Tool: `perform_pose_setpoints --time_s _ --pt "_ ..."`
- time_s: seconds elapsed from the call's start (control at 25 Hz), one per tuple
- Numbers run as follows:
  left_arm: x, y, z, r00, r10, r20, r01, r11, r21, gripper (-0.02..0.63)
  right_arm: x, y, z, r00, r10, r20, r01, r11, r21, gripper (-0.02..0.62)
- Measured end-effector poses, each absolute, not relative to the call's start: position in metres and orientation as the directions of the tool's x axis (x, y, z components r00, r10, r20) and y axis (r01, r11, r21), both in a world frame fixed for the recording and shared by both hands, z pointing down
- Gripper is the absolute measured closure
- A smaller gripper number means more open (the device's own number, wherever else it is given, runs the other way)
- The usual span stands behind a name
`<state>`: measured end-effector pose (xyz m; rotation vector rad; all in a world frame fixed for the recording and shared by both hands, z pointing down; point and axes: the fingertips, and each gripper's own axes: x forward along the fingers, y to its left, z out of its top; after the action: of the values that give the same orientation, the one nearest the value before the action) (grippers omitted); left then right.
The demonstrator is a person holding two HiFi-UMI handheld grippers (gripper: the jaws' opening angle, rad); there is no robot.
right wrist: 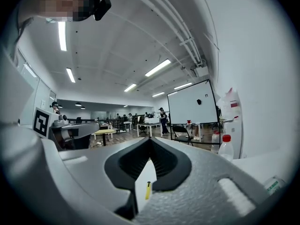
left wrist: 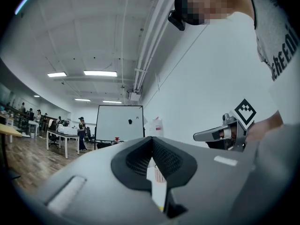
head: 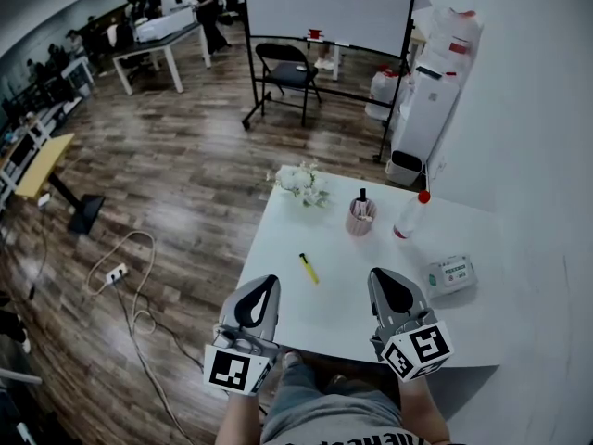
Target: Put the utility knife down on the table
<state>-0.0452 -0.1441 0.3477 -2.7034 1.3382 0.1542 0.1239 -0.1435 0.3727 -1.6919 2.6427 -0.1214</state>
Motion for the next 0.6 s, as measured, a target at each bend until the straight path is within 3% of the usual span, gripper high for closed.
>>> perform_pose_setpoints --time_s 0.6 --pt "-0.030 -0.119 0.338 0.605 -0.779 -0.166 -0.795 -0.601 -0.078 0.591 0.135 -0.109 0.340 -0.438 -0.897 -0.058 -0.897 0.441 -0.043 0.594"
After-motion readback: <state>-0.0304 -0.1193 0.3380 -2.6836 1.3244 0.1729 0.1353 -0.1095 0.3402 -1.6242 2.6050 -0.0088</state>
